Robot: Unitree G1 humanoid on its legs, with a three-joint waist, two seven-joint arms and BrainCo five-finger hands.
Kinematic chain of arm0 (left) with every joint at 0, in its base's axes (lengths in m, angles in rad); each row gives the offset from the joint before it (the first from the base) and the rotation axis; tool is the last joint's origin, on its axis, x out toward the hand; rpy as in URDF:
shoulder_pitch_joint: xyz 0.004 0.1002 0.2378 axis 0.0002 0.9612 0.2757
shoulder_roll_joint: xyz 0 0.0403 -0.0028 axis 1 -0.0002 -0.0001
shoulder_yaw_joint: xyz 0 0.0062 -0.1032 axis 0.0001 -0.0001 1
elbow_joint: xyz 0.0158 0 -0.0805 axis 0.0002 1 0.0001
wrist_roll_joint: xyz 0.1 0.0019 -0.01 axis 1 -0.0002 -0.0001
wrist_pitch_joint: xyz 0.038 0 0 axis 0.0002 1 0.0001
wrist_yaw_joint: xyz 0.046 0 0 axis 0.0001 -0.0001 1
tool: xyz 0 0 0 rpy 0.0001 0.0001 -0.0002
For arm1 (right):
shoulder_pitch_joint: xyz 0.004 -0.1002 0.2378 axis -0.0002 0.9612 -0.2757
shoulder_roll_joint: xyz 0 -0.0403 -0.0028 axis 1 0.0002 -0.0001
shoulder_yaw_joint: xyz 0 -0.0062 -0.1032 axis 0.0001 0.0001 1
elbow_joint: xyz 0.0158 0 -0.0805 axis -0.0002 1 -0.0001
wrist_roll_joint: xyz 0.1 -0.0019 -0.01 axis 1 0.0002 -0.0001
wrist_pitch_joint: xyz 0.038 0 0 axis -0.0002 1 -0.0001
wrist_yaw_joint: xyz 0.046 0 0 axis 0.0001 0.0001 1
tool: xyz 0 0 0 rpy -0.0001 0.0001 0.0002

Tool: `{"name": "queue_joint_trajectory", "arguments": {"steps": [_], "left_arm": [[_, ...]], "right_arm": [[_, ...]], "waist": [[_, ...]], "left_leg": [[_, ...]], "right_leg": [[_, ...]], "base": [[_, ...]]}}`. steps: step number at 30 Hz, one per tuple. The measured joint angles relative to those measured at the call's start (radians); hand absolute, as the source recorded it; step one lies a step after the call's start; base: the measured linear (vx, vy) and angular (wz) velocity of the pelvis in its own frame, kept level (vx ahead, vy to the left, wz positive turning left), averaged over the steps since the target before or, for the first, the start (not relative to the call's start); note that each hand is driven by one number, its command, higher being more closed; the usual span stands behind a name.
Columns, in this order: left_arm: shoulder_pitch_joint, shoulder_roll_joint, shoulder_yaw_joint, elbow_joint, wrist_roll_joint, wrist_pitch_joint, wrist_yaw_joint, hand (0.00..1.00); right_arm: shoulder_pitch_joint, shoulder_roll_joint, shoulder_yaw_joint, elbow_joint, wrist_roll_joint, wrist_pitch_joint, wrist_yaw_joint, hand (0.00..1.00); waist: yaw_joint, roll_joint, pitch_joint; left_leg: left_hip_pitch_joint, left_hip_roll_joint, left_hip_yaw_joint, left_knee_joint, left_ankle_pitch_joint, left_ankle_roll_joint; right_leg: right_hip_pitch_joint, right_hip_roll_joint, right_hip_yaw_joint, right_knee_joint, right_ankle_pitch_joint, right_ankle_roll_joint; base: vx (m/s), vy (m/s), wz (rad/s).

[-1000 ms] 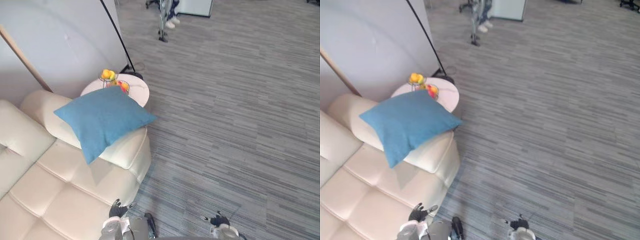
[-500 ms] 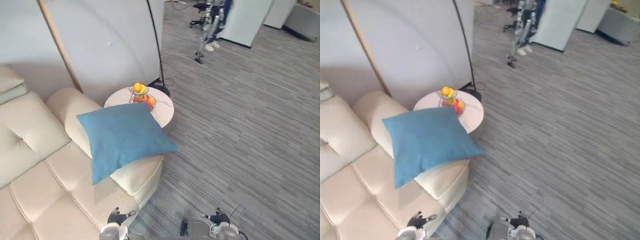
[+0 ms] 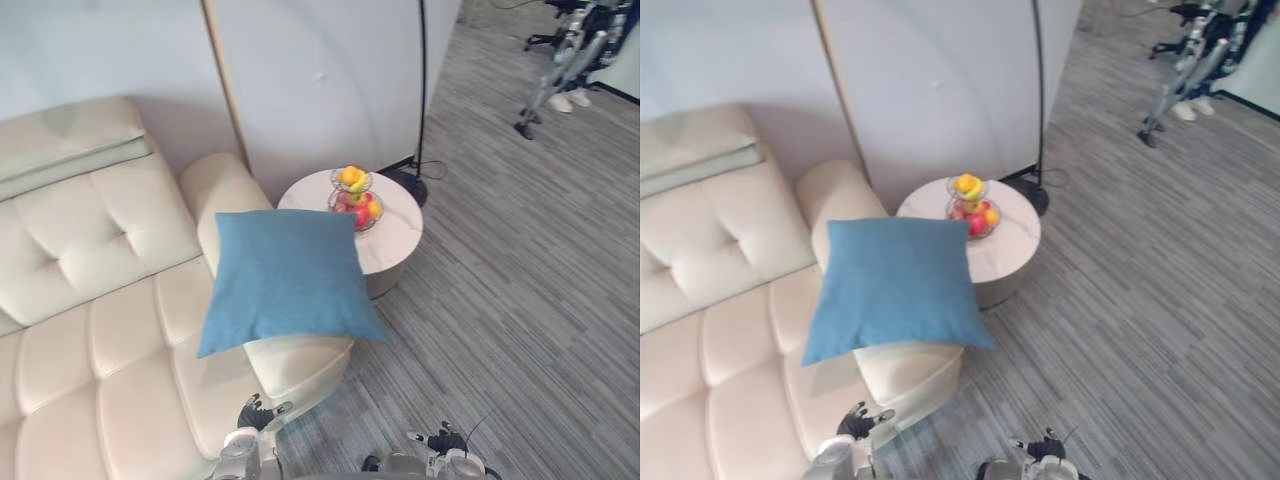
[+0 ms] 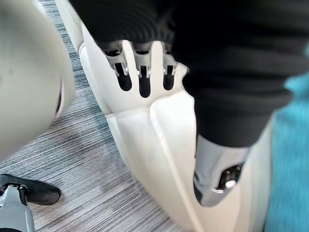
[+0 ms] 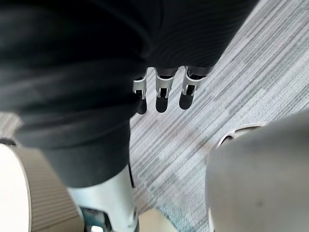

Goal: Pick up cushions and gather them together orderly.

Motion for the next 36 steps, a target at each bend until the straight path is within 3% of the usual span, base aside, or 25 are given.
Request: {"name": "queue_joint_trajectory", "arguments": {"steps": [5, 8, 12, 17, 21, 28, 30, 36], "left_arm": [[0.015, 0.036, 0.001, 0.008, -0.001, 0.002, 0.001, 0.0], [0.039, 0.063, 0.016, 0.008, -0.013, 0.003, 0.01, 0.0], [0.056, 0.094, 0.06, 0.007, -0.052, 0.003, 0.026, 0.0], [0.057, 0.202, 0.102, -0.098, -0.092, -0.002, 0.047, 0.0], [0.053, 0.266, 0.133, -0.227, -0.14, -0.022, 0.051, 0.0], [-0.038, 0.298, 0.135, -0.273, -0.234, -0.037, 0.114, 0.0], [-0.068, 0.301, 0.119, -0.292, -0.25, -0.038, 0.131, 0.0], [-0.308, 0.314, -0.031, -0.312, -0.289, -0.04, 0.176, 0.0]], "right_arm": [[-0.003, 0.013, 0.001, 0.001, 0.0, -0.001, -0.001, 0.0], [-0.004, 0.015, -0.013, 0.0, 0.004, -0.002, -0.006, 0.0], [-0.001, -0.02, -0.031, -0.109, 0.031, -0.001, -0.017, 0.0], [-0.037, -0.141, -0.069, -0.28, 0.041, -0.024, -0.046, 0.0], [-0.103, -0.197, -0.067, -0.28, 0.042, -0.031, -0.049, 0.0], [-0.235, -0.202, -0.03, -0.28, 0.102, -0.033, -0.082, 0.0], [-0.273, -0.202, -0.01, -0.28, 0.111, -0.037, -0.089, 0.0], [-0.502, -0.199, 0.083, -0.247, 0.171, -0.039, -0.125, 0.0]], "waist": [[0.006, -0.01, -0.005], [0.007, -0.019, -0.037], [0.007, -0.02, -0.039], [0.005, -0.022, -0.063], [0.006, -0.022, -0.065], [0.011, -0.021, -0.06], [0.011, -0.022, -0.051], [0.018, -0.025, 0.073]], "left_leg": [[0.063, -0.07, 0.002, -0.111, 0.024, 0.014], [0.082, -0.108, 0.001, -0.206, 0.07, 0.022], [0.101, -0.125, -0.004, -0.264, 0.103, 0.023], [0.114, -0.14, -0.034, -0.36, 0.165, 0.023], [0.093, -0.149, -0.069, -0.396, 0.193, 0.029], [0.025, -0.162, -0.126, -0.397, 0.211, 0.041], [0.008, -0.162, -0.145, -0.397, 0.216, 0.044], [-0.101, -0.16, -0.185, -0.383, 0.251, 0.053]], "right_leg": [[0.06, -0.025, 0.01, -0.104, 0.064, 0.034], [0.065, -0.037, 0.006, -0.15, 0.09, 0.041], [0.065, -0.038, -0.001, -0.167, 0.104, 0.038], [0.063, -0.025, -0.016, -0.21, 0.134, 0.031], [0.051, -0.018, -0.022, -0.251, 0.161, 0.028], [0.019, -0.01, -0.022, -0.316, 0.204, 0.021], [0.01, -0.008, -0.024, -0.328, 0.214, 0.018], [-0.075, -0.004, -0.026, -0.333, 0.248, 0.004]], "base": [[-0.01, 0.126, 0.05], [-0.02, 0.05, 0.05], [-0.04, 0.011, 0.05], [-0.05, -0.018, 0.09], [-0.06, -0.015, 0.09], [-0.02, -0.002, 0.07], [-0.02, -0.024, 0.07], [-0.07, -0.014, 0.08]]}}
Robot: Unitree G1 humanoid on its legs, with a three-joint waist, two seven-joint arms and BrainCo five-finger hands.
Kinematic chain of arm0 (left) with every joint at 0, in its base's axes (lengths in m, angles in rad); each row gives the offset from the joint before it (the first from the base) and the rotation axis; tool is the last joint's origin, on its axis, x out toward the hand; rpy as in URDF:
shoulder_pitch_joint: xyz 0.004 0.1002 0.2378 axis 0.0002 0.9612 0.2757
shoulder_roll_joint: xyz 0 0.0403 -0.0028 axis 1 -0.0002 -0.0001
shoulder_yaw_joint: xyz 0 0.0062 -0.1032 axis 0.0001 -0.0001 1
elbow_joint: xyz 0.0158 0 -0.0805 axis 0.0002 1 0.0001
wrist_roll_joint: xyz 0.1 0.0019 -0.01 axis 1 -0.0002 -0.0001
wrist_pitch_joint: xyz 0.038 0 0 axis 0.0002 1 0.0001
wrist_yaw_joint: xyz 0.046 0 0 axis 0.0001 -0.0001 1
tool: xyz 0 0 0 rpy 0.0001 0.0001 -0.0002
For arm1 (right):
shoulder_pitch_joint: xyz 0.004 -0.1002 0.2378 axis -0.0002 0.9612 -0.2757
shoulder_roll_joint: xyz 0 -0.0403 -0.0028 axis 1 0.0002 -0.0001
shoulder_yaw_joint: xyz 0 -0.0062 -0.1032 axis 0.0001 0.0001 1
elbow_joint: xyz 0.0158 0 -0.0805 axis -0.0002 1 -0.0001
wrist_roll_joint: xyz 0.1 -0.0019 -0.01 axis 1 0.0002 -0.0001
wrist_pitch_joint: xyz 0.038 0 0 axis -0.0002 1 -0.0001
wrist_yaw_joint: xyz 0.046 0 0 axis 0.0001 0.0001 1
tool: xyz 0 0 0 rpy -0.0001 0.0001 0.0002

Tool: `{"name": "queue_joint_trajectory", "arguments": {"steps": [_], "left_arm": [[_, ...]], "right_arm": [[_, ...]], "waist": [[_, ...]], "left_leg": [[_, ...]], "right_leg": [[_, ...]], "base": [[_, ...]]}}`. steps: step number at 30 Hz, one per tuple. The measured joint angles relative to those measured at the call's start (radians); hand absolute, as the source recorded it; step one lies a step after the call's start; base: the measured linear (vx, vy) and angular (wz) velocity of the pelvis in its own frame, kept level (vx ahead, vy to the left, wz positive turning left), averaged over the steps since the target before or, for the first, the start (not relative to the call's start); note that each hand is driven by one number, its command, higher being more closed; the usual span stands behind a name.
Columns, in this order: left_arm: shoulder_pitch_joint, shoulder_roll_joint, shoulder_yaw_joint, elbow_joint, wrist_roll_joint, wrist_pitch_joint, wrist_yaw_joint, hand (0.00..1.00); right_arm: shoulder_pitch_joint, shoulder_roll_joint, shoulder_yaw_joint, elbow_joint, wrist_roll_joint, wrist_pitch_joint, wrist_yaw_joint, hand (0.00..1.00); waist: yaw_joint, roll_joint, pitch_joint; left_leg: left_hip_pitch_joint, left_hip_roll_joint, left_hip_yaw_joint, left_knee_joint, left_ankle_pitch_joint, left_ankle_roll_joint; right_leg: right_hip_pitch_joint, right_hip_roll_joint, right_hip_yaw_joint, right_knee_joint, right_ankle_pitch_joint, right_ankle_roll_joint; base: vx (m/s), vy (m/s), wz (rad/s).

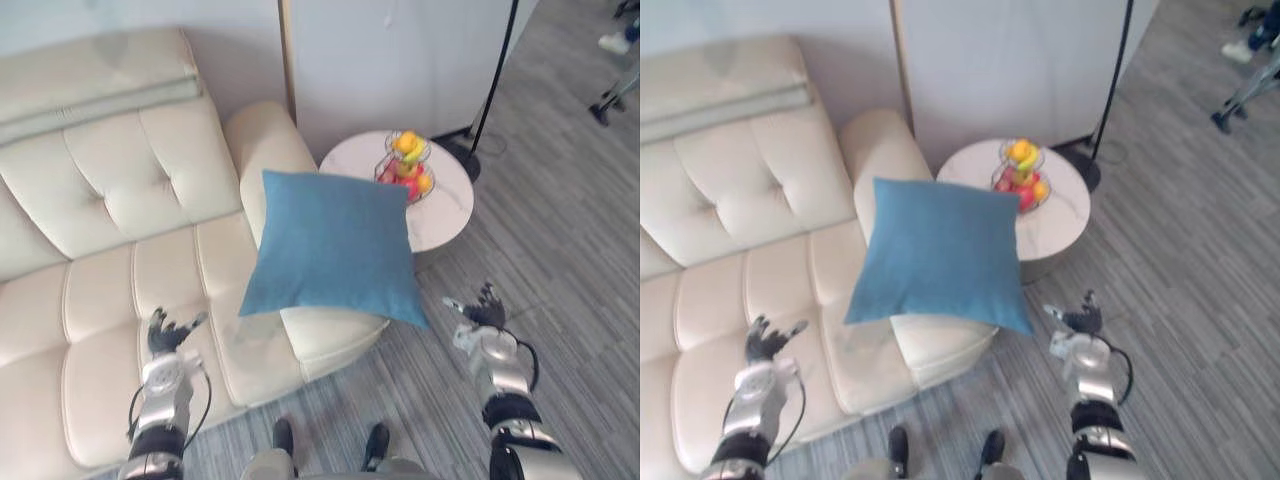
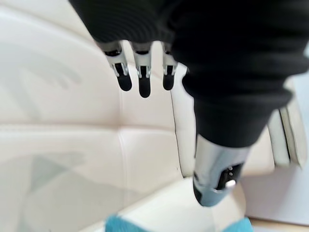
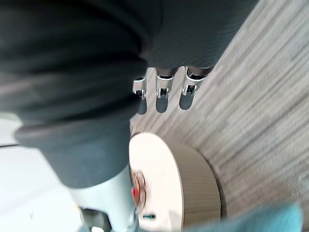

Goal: Pick up cushions and gather them together orderly.

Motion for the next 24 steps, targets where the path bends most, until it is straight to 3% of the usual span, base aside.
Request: {"name": "queue_joint_trajectory", "arguments": {"steps": [6, 12, 13, 14, 24], "left_arm": [[-0.245, 0.007, -0.12, 0.004, -0.019, -0.001, 0.031, 0.0], [-0.382, -0.015, -0.225, 0.016, -0.017, -0.001, 0.045, 0.0], [-0.394, -0.017, -0.231, 0.02, -0.017, -0.001, 0.046, 0.0], [-0.423, -0.024, -0.243, 0.037, -0.017, -0.001, 0.047, 1.0], [-0.497, -0.01, -0.244, 0.051, -0.042, -0.003, 0.065, 1.0]], "right_arm": [[-0.222, 0.002, 0.054, 0.066, 0.048, 0.001, -0.041, 0.0], [-0.353, 0.005, 0.107, 0.099, 0.071, 0.004, -0.06, 0.0], [-0.361, 0.006, 0.108, 0.099, 0.075, 0.004, -0.063, 1.0], [-0.38, 0.007, 0.114, 0.099, 0.088, 0.005, -0.068, 1.0], [-0.435, 0.015, 0.174, 0.043, 0.177, -0.001, -0.075, 1.0]], "waist": [[0.004, -0.002, 0.106], [-0.001, -0.004, 0.152], [-0.001, -0.003, 0.156], [-0.002, -0.003, 0.162], [-0.006, -0.003, 0.178]], "left_leg": [[-0.095, 0.009, 0.0, 0.044, 0.006, 0.001], [-0.173, 0.013, 0.017, 0.07, 0.013, 0.0], [-0.177, 0.014, 0.017, 0.071, 0.013, 0.0], [-0.192, 0.015, 0.019, 0.075, 0.013, 0.0], [-0.23, 0.019, 0.028, 0.076, 0.019, -0.006]], "right_leg": [[-0.109, -0.003, 0.061, 0.061, 0.003, -0.003], [-0.206, -0.006, 0.094, 0.102, 0.003, -0.003], [-0.21, -0.006, 0.095, 0.102, 0.003, -0.003], [-0.224, -0.005, 0.097, 0.102, 0.007, -0.008], [-0.268, -0.001, 0.11, 0.099, 0.02, -0.014]], "base": [[-0.08, 0.011, -0.04], [-0.04, 0.001, -0.09], [-0.04, -0.009, -0.05], [-0.03, -0.009, -0.05], [-0.02, -0.005, -0.02]]}}
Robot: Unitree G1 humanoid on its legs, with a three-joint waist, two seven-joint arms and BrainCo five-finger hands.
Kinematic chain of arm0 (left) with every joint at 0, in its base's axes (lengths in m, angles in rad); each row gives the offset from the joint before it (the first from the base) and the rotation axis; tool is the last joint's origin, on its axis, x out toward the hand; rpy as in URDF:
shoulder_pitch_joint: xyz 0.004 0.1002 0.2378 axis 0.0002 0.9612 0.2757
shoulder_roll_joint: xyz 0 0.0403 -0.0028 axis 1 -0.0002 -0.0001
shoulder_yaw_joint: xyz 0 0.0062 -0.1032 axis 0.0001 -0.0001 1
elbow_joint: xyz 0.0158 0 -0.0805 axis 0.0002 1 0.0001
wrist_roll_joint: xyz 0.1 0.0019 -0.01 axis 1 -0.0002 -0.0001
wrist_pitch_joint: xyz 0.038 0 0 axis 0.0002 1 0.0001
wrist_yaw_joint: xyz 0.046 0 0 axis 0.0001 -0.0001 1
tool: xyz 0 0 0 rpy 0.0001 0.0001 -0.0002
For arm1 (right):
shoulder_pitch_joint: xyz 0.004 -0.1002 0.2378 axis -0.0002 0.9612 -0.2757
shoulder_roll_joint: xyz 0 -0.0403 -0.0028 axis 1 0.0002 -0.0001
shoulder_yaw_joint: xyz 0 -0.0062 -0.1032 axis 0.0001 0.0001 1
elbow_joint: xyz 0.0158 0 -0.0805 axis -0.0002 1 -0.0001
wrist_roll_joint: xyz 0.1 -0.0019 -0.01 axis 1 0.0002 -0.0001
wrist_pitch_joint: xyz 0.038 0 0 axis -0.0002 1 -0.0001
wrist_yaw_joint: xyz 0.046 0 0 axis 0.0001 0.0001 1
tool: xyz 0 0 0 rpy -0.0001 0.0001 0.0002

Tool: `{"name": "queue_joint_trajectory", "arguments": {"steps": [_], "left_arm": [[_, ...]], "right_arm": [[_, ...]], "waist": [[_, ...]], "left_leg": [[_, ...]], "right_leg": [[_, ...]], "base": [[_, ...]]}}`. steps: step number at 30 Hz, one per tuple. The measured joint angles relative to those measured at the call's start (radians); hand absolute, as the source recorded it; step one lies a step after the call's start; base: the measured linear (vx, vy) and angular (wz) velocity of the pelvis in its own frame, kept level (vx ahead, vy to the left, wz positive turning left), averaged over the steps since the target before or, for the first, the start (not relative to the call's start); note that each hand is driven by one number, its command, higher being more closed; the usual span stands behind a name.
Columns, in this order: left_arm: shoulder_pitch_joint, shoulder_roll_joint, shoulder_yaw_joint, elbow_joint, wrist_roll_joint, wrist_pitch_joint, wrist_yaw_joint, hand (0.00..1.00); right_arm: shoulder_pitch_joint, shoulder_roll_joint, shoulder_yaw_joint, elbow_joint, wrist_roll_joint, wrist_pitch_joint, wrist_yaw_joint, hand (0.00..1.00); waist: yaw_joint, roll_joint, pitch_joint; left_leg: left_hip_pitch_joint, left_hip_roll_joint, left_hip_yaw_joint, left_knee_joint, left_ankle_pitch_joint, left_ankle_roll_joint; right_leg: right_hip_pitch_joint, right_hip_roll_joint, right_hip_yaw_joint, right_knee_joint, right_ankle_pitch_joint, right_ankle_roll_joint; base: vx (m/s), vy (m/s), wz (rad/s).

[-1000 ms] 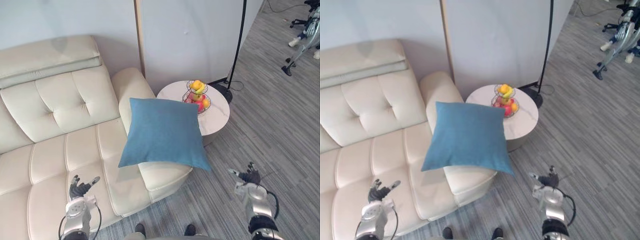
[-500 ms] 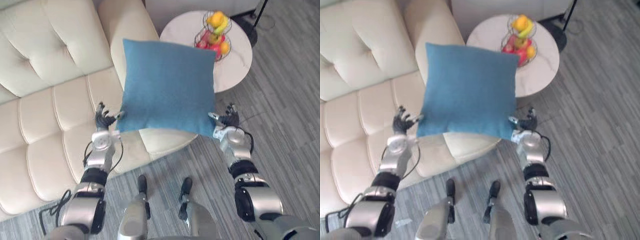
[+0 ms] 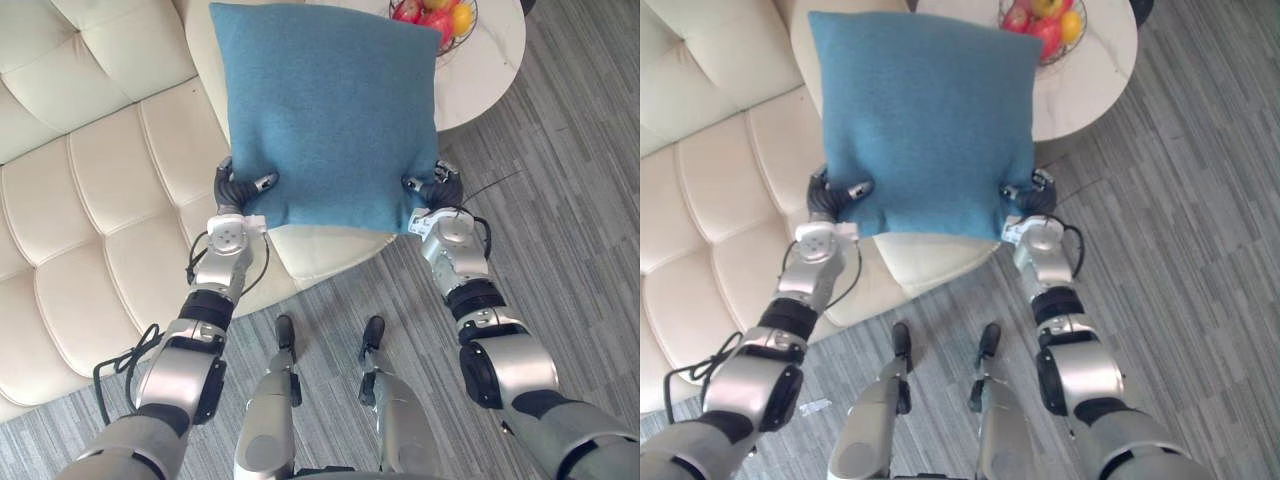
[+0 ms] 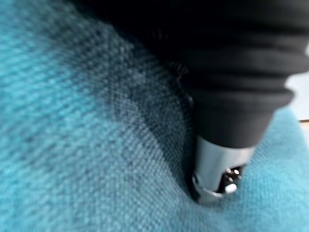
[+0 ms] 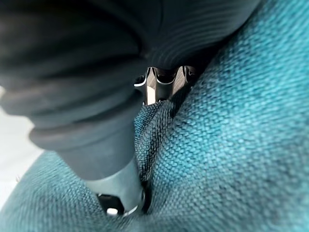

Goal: Pick up cushions and gather them together orderly.

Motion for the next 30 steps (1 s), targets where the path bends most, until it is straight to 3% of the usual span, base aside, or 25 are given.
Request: {"name": "queue_joint_trajectory", "arguments": {"steps": [6, 14, 21, 22, 23, 27, 30], "left_arm": [[0.051, 0.0, -0.036, -0.13, -0.026, -0.016, 0.007, 1.0], [0.452, -0.075, -0.07, -0.461, -0.035, -0.021, -0.001, 1.0], [0.805, -0.1, -0.091, -0.675, -0.033, -0.02, -0.058, 1.0], [0.843, -0.116, -0.093, -0.702, -0.033, -0.02, -0.066, 1.0], [0.878, -0.129, -0.096, -0.729, -0.03, -0.02, -0.071, 1.0], [1.0, -0.143, -0.098, -0.824, -0.03, -0.02, -0.077, 1.0], [1.12, -0.152, -0.098, -0.917, -0.031, -0.026, -0.079, 1.0]], "right_arm": [[0.116, 0.008, 0.043, -0.153, 0.028, -0.035, 0.0, 1.0], [0.519, 0.066, 0.07, -0.416, 0.025, -0.052, 0.03, 1.0], [0.878, 0.104, 0.079, -0.664, -0.046, -0.059, 0.116, 1.0], [0.916, 0.107, 0.079, -0.691, -0.055, -0.06, 0.123, 1.0], [0.95, 0.111, 0.079, -0.712, -0.059, -0.06, 0.127, 1.0], [1.072, 0.135, 0.1, -0.826, -0.116, -0.061, 0.131, 1.0], [1.172, 0.137, 0.139, -0.936, -0.169, -0.062, 0.133, 1.0]], "waist": [[0.0, 0.0, 0.0], [-0.012, 0.003, -0.024], [-0.019, 0.004, -0.157], [-0.022, 0.016, -0.173], [-0.023, 0.026, -0.187], [-0.022, 0.022, -0.221], [-0.019, 0.024, -0.285]], "left_leg": [[0.037, -0.001, -0.002, -0.002, 0.0, 0.0], [0.17, -0.01, -0.013, -0.025, 0.0, 0.0], [0.27, -0.005, -0.02, -0.055, -0.008, -0.009], [0.288, 0.002, -0.02, -0.076, -0.017, -0.019], [0.302, 0.009, -0.02, -0.091, -0.028, -0.025], [0.341, 0.008, -0.019, -0.104, -0.038, -0.022], [0.359, 0.008, -0.018, -0.104, -0.041, -0.027]], "right_leg": [[0.053, 0.0, 0.003, -0.032, 0.005, 0.0], [0.215, 0.005, 0.016, -0.112, 0.006, 0.002], [0.306, 0.014, 0.041, -0.13, -0.007, 0.015], [0.315, 0.022, 0.04, -0.13, -0.01, 0.018], [0.32, 0.029, 0.038, -0.128, -0.012, 0.019], [0.351, 0.028, 0.039, -0.124, -0.02, 0.026], [0.37, 0.026, 0.037, -0.123, -0.024, 0.03]], "base": [[0.03, -0.002, 0.03], [0.06, -0.012, 0.0], [0.01, -0.012, -0.02], [0.0, 0.0, 0.0], [0.0, 0.0, 0.0], [-0.06, 0.028, 0.02], [0.0, 0.001, 0.02]]}}
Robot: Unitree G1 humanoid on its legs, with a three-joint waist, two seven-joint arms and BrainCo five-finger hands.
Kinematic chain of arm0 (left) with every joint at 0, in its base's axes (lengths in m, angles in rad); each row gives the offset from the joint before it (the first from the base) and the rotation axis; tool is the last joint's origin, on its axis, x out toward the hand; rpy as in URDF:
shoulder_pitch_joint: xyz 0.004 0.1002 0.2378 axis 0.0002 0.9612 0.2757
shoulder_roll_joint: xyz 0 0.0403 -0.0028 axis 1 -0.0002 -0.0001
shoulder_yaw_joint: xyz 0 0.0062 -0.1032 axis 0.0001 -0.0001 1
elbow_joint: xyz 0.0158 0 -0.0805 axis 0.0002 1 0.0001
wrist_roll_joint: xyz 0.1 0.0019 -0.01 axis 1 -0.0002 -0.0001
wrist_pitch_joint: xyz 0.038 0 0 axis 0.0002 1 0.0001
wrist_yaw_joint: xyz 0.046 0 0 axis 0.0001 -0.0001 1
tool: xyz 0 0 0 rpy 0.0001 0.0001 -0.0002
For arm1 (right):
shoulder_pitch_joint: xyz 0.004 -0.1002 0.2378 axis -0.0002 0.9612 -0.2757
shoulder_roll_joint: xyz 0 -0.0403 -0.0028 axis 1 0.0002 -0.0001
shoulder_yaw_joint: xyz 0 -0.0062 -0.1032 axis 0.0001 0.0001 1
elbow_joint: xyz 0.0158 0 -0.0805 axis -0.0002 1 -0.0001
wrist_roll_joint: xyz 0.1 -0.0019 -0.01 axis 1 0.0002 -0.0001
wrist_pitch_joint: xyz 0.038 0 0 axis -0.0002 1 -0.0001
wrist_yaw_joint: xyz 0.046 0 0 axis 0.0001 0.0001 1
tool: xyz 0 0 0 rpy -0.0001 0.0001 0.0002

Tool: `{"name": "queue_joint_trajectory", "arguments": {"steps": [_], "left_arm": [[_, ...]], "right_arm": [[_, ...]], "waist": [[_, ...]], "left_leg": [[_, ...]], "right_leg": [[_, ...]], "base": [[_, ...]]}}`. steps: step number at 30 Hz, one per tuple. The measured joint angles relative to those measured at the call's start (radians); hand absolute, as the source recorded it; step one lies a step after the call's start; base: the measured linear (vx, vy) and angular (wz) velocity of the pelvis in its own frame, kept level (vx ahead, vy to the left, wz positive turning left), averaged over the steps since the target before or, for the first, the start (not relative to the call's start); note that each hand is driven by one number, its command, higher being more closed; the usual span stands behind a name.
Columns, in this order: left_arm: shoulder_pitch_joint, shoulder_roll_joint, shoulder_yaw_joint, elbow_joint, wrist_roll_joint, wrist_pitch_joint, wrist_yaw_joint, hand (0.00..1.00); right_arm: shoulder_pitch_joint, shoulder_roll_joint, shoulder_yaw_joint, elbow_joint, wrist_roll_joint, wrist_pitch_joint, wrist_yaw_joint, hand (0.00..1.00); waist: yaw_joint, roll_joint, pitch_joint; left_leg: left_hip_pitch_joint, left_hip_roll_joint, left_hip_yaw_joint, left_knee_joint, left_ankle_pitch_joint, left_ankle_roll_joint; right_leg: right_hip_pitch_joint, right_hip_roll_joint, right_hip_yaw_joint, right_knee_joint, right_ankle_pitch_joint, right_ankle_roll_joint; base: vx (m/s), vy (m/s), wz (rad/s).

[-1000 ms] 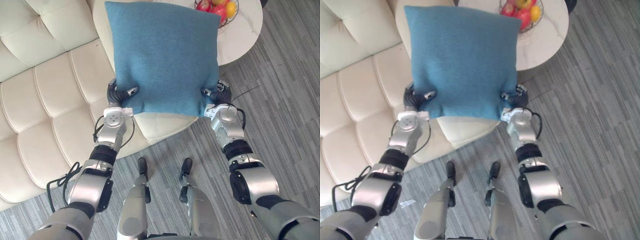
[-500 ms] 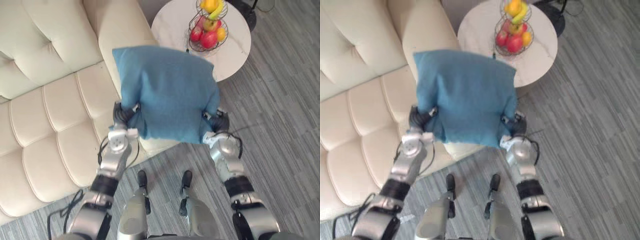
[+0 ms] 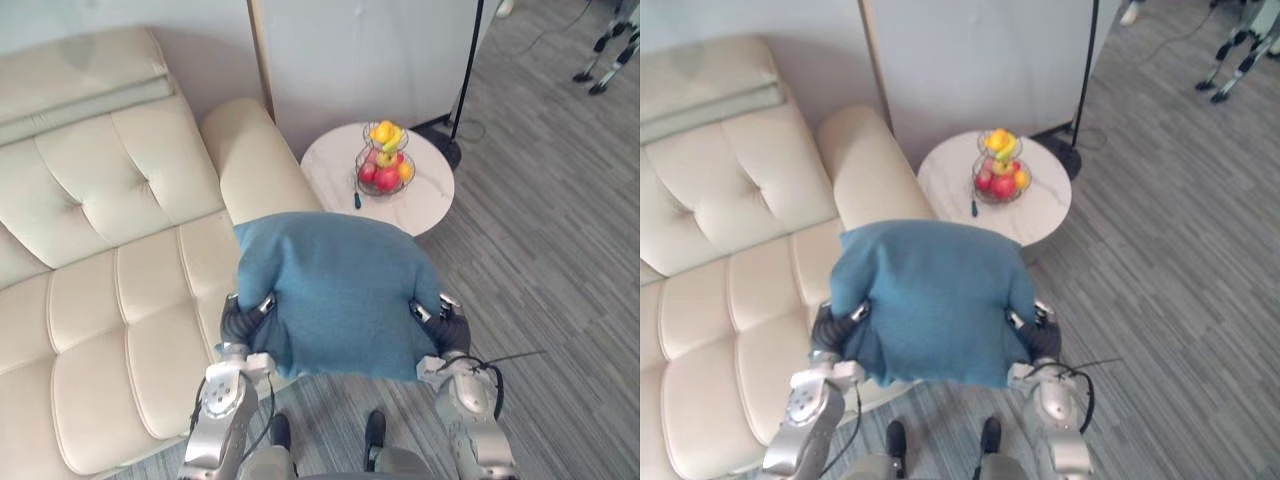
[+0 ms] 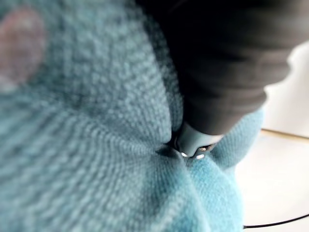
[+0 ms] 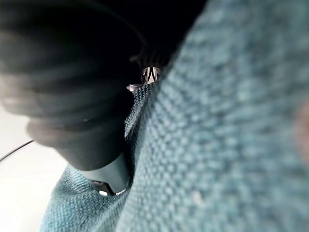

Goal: Pick up cushions and gather them together orderly.

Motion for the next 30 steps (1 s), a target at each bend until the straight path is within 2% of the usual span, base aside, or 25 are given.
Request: {"name": "queue_joint_trajectory", "arguments": {"steps": [6, 10, 13, 14, 15, 16, 17, 18, 19, 20, 21, 22, 23, 24, 26, 28, 29, 30], "left_arm": [[0.058, -0.012, 0.0, -0.023, -0.022, -0.01, -0.008, 1.0], [0.074, -0.016, -0.001, -0.022, -0.021, -0.009, -0.011, 1.0], [0.06, -0.015, 0.001, -0.022, -0.021, -0.01, -0.01, 1.0], [0.049, -0.021, 0.015, -0.022, -0.021, -0.015, -0.004, 1.0], [0.043, -0.023, 0.022, -0.021, -0.022, -0.017, -0.002, 1.0], [0.015, -0.025, 0.029, -0.011, -0.022, -0.016, 0.006, 1.0], [-0.005, -0.035, 0.031, 0.007, -0.027, -0.016, 0.007, 1.0], [-0.005, -0.042, 0.028, 0.021, -0.035, -0.016, 0.007, 1.0], [-0.005, -0.049, 0.024, 0.048, -0.043, -0.019, 0.007, 1.0], [-0.006, -0.049, 0.022, 0.059, -0.044, -0.02, 0.007, 1.0], [-0.019, -0.052, 0.006, 0.089, -0.05, -0.024, 0.007, 1.0], [-0.042, -0.05, -0.005, 0.105, -0.055, -0.027, 0.007, 1.0], [-0.057, -0.041, -0.01, 0.114, -0.059, -0.028, 0.007, 1.0], [-0.065, -0.017, -0.01, 0.126, -0.06, -0.033, 0.008, 1.0], [-0.065, -0.004, -0.01, 0.152, -0.06, -0.033, 0.008, 1.0], [-0.065, -0.01, -0.012, 0.167, -0.059, -0.032, 0.008, 1.0], [-0.065, -0.013, -0.024, 0.178, -0.059, -0.031, 0.004, 1.0], [-0.065, -0.014, -0.033, 0.184, -0.058, -0.028, 0.004, 1.0]], "right_arm": [[0.052, 0.0, 0.019, -0.037, -0.043, -0.013, 0.0, 1.0], [0.059, -0.008, 0.027, -0.033, -0.053, -0.013, 0.0, 1.0], [0.025, -0.022, 0.04, -0.029, -0.081, -0.016, -0.013, 1.0], [-0.059, -0.035, 0.055, 0.019, -0.083, -0.025, -0.031, 1.0], [-0.098, -0.041, 0.058, 0.049, -0.086, -0.026, -0.04, 1.0], [-0.183, -0.058, 0.053, 0.124, -0.102, -0.025, -0.053, 1.0], [-0.237, -0.072, 0.049, 0.185, -0.115, -0.02, -0.062, 1.0], [-0.247, -0.072, 0.049, 0.21, -0.121, -0.017, -0.068, 1.0], [-0.246, -0.073, 0.049, 0.229, -0.128, -0.016, -0.077, 1.0], [-0.246, -0.074, 0.049, 0.237, -0.135, -0.016, -0.078, 1.0], [-0.246, -0.095, 0.045, 0.247, -0.156, -0.015, -0.081, 1.0], [-0.251, -0.093, 0.03, 0.257, -0.16, -0.015, -0.082, 1.0], [-0.254, -0.083, 0.019, 0.266, -0.16, -0.014, -0.082, 1.0], [-0.258, -0.057, 0.009, 0.29, -0.16, -0.013, -0.081, 1.0], [-0.257, -0.029, 0.004, 0.315, -0.161, -0.013, -0.081, 1.0], [-0.252, -0.021, -0.011, 0.335, -0.161, -0.01, -0.075, 1.0], [-0.237, -0.02, -0.03, 0.337, -0.16, -0.005, -0.067, 1.0], [-0.224, -0.021, -0.04, 0.339, -0.16, -0.003, -0.06, 1.0]], "waist": [[0.007, 0.01, -0.075], [0.009, 0.011, -0.072], [0.012, 0.014, -0.037], [0.014, 0.025, -0.031], [0.014, 0.026, -0.029], [0.013, 0.015, -0.026], [0.027, 0.017, -0.008], [0.023, 0.017, -0.007], [0.013, 0.016, -0.006], [0.009, 0.02, -0.009], [0.0, 0.046, -0.025], [-0.01, 0.051, -0.031], [-0.011, 0.036, -0.026], [-0.007, 0.006, -0.03], [-0.013, -0.011, -0.039], [-0.012, -0.007, -0.037], [-0.012, 0.002, -0.031], [-0.018, 0.007, -0.021]], "left_leg": [[0.021, -0.004, -0.027, 0.002, 0.002, -0.004], [0.031, -0.011, -0.063, 0.006, 0.002, -0.004], [-0.035, -0.017, -0.127, 0.085, -0.002, -0.007], [-0.131, -0.011, -0.158, 0.155, 0.002, -0.015], [-0.167, -0.012, -0.157, 0.176, 0.011, -0.028], [-0.215, -0.022, -0.148, 0.166, 0.041, -0.045], [-0.219, 0.004, -0.051, 0.26, -0.011, 0.037], [-0.205, 0.029, 0.005, 0.32, -0.052, 0.067], [-0.166, 0.081, 0.085, 0.369, -0.089, 0.044], [-0.15, 0.1, 0.111, 0.372, -0.096, 0.034], [-0.103, 0.148, 0.2, 0.333, -0.126, -0.015], [-0.102, 0.133, 0.209, 0.301, -0.134, -0.062], [-0.106, 0.11, 0.209, 0.294, -0.124, -0.054], [-0.106, 0.063, 0.196, 0.259, -0.112, -0.037], [-0.106, 0.022, 0.177, 0.245, -0.105, -0.018], [-0.107, 0.0, 0.168, 0.255, -0.115, 0.004], [-0.105, -0.024, 0.141, 0.258, -0.121, 0.026], [-0.087, -0.039, 0.115, 0.246, -0.126, 0.046]], "right_leg": [[0.036, -0.005, -0.024, -0.002, -0.005, 0.005], [0.077, -0.013, -0.061, 0.001, -0.022, 0.013], [0.06, -0.03, -0.13, 0.063, -0.048, 0.012], [-0.026, -0.043, -0.168, 0.159, -0.075, -0.002], [-0.056, -0.051, -0.178, 0.185, -0.079, -0.006], [-0.094, -0.09, -0.208, 0.196, -0.082, -0.01], [-0.093, -0.112, -0.231, 0.199, -0.078, -0.009], [-0.078, -0.129, -0.252, 0.203, -0.074, -0.003], [-0.052, -0.154, -0.286, 0.2, -0.065, 0.01], [-0.047, -0.16, -0.292, 0.198, -0.061, 0.017], [-0.038, -0.177, -0.337, 0.191, -0.04, 0.048], [-0.036, -0.196, -0.362, 0.187, -0.022, 0.064], [-0.033, -0.214, -0.373, 0.175, -0.001, 0.06], [-0.03, -0.24, -0.41, 0.151, 0.026, 0.05], [-0.007, -0.26, -0.433, 0.145, 0.042, 0.041], [-0.01, -0.297, -0.455, 0.195, 0.075, 0.044], [-0.044, -0.339, -0.426, 0.305, 0.084, 0.028], [-0.107, -0.36, -0.305, 0.427, 0.074, -0.022]], "base": [[0.01, -0.003, 0.11], [-0.02, -0.001, 0.32], [-0.08, 0.002, 0.76], [-0.11, 0.0, 0.56], [-0.15, 0.028, 0.92], [-0.16, 0.053, 0.68], [-0.13, 0.053, 0.81], [-0.06, 0.063, 0.85], [-0.01, 0.097, 0.78], [-0.06, 0.275, 0.96], [-0.09, 0.387, 0.85], [-0.11, 0.397, 0.85], [-0.11, 0.322, 0.57], [-0.07, 0.218, 0.4], [0.0, 0.234, 0.42], [0.0, 0.252, 0.35], [-0.03, 0.29, 0.43], [-0.02, 0.287, 0.55]]}}
